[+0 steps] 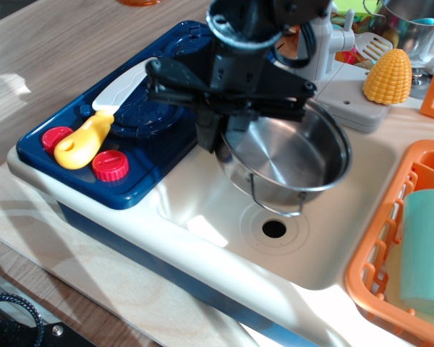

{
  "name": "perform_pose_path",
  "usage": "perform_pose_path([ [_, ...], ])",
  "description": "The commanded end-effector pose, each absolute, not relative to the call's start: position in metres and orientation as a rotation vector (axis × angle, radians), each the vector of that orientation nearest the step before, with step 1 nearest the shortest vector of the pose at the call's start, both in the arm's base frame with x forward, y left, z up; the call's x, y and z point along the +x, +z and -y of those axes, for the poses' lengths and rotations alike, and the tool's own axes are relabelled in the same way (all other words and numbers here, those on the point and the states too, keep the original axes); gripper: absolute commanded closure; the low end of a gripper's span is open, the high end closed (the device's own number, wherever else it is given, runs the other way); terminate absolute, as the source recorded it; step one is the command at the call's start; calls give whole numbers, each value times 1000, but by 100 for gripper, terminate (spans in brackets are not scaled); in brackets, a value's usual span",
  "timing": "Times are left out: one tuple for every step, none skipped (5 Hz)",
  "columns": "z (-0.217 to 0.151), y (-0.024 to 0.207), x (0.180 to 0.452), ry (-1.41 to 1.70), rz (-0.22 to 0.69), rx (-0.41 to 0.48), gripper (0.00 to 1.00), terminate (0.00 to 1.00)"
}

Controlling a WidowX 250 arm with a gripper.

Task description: Put pan on stove from sink

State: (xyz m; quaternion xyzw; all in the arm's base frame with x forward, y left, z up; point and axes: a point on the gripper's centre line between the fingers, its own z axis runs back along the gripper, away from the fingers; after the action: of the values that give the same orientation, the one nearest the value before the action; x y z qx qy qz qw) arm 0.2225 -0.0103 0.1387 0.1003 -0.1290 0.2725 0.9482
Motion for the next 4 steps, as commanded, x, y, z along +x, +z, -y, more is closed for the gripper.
perform_pose_path([
  [-21,175,237,560,409,220,100,0],
  [-48,182,252,528,415,206,100,0],
  [-62,184,269,503,452,209,100,0],
  [-80,180,284,481,444,173,100,0],
])
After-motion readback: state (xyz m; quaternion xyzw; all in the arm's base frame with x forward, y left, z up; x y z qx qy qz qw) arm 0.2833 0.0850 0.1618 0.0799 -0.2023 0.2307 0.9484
